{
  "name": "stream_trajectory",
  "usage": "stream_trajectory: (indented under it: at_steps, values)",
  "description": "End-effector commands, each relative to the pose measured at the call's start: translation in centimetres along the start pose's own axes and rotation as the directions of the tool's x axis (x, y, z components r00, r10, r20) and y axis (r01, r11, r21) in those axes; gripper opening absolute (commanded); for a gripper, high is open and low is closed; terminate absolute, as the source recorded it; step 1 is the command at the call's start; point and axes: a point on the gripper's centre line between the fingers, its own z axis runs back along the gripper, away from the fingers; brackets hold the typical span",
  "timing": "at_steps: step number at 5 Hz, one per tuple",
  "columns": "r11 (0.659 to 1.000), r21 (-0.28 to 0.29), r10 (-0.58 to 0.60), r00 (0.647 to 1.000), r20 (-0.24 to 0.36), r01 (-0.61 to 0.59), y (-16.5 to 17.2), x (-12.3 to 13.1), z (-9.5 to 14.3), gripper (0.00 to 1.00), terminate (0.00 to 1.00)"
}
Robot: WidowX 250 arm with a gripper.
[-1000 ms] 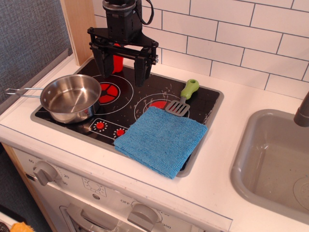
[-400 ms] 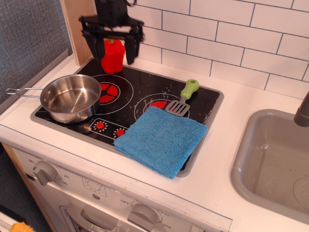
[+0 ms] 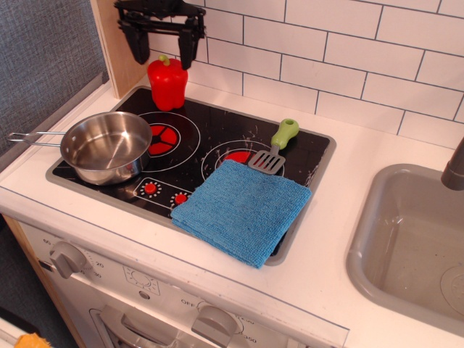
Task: Put the red pepper onto the blue cloth.
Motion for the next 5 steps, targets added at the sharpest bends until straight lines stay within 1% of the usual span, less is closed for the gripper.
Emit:
stream_trajectory:
  at_steps: [1,2,3,4,5]
  values:
    - [1.0,0.014,0.021,0.998,0.06,-0.022,0.6,2.2,1.2,0.0,0.0]
    - [1.0,0.008,0.018,0.998,0.057,-0.019,0.8,1.5,1.3,0.0,0.0]
    - [1.0,-0.012,0.001,0.996,0.084,0.0,0.3,0.9,2.4,0.0,0.0]
    - [0.999,-0.028,-0.022,0.992,0.121,0.026,-0.6,0.2,4.1,0.0,0.0]
    - [0.995,-0.066,-0.055,0.98,0.189,0.068,-2.3,-1.5,6.9,0.0,0.0]
